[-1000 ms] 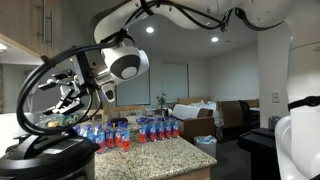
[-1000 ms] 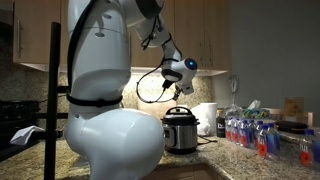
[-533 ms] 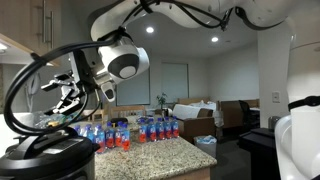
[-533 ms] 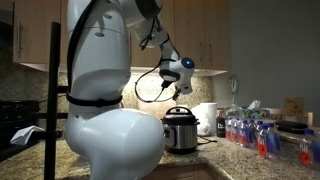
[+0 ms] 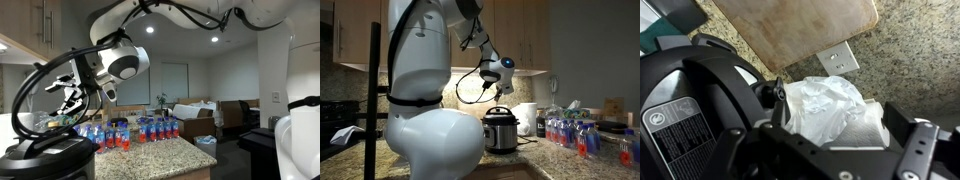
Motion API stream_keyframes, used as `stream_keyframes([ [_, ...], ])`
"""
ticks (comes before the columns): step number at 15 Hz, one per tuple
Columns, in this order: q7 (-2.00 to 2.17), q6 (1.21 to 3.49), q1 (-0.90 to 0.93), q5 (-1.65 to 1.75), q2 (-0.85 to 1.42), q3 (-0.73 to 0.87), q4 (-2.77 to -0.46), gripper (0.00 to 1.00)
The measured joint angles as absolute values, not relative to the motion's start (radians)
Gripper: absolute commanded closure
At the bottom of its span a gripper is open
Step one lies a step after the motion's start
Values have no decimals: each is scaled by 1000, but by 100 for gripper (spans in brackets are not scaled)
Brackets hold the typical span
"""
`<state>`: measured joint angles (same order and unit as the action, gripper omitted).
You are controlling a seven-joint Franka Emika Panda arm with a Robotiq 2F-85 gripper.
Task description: Uncover the cooker and put the lid on the counter
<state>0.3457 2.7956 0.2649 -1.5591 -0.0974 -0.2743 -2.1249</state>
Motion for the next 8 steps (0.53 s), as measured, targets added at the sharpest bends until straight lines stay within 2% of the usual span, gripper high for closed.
stream_keyframes([
  [8, 475, 2823, 266, -1489, -88, -279, -2142, 0],
])
